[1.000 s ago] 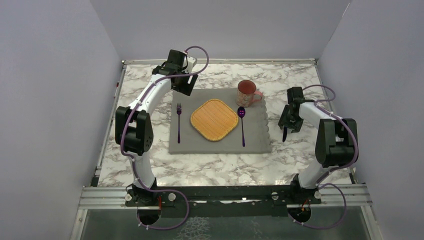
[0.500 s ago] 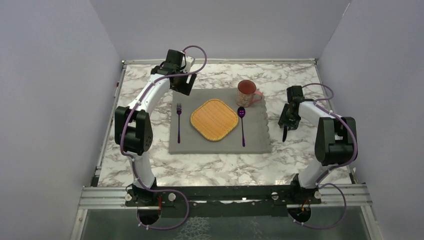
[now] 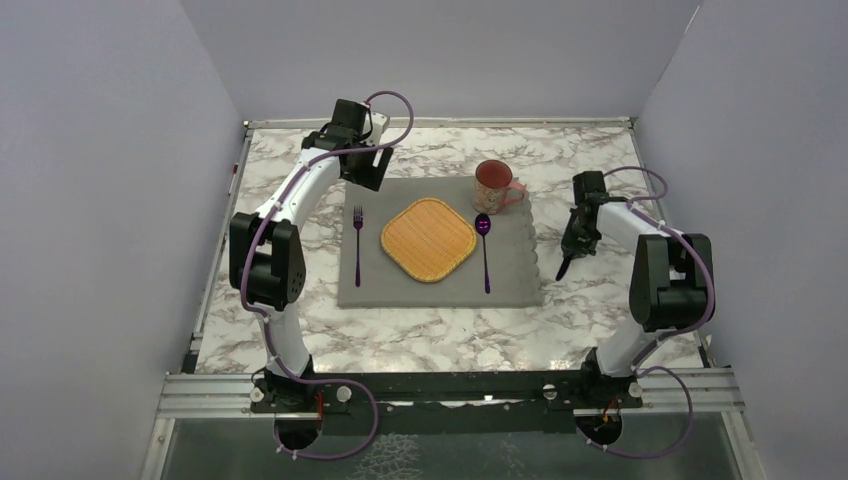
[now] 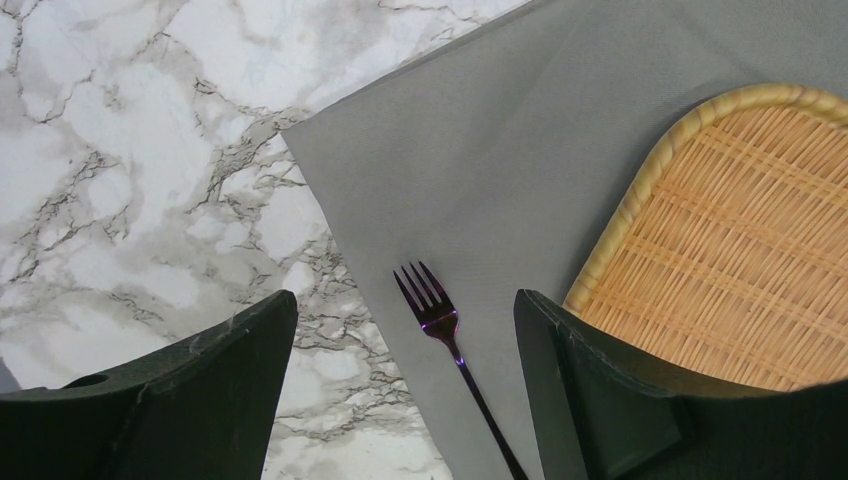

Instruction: Set the dinner table for one person

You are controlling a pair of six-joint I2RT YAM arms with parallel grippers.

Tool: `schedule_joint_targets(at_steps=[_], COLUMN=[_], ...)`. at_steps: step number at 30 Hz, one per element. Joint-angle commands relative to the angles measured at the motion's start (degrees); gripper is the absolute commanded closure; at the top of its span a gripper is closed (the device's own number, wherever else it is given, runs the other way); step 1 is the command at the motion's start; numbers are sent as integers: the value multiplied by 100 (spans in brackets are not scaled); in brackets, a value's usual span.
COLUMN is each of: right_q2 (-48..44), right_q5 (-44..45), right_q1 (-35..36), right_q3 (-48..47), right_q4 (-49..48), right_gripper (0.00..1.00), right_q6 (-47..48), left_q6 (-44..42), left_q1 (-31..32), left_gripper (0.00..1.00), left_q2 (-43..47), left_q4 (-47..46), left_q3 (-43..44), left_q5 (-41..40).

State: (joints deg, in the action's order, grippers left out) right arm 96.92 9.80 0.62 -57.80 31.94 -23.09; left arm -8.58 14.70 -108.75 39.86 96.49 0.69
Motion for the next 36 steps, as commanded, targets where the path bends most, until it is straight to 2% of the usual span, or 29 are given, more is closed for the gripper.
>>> schedule_joint_targets(at_steps=[1, 3, 10, 14, 16, 22, 24, 36], right_q2=[-137, -267, -774, -876, -908, -783, -683, 39], right_q5=[256, 235, -208, -180, -107, 264, 334, 196], right_q1=[-38, -36, 28, 130, 138, 138, 133, 139], right_q3=[184, 161, 23, -37, 8, -37, -61, -109], right_q4=[519, 612, 968, 1256, 1287, 1349, 1331, 949], right_gripper=[97, 99, 99, 99, 94, 63, 57, 57], right_q6=[-196, -240, -326, -429, -479, -595, -620, -614], left_q6=[15, 14, 55, 54, 41, 6, 1, -29], left_q1=[-19, -20, -20, -20, -20, -20, -20, -20], left_gripper=[18, 18, 18, 18, 18, 18, 18, 18], left_q2=[184, 170, 67, 40, 30, 35, 40, 56], left_q4=[-126, -122, -115, -113, -114, -113, -111, -112], left_q3=[8, 18, 122, 157, 160, 150, 137, 107], left_q5=[44, 62, 155, 187, 209, 212, 242, 272])
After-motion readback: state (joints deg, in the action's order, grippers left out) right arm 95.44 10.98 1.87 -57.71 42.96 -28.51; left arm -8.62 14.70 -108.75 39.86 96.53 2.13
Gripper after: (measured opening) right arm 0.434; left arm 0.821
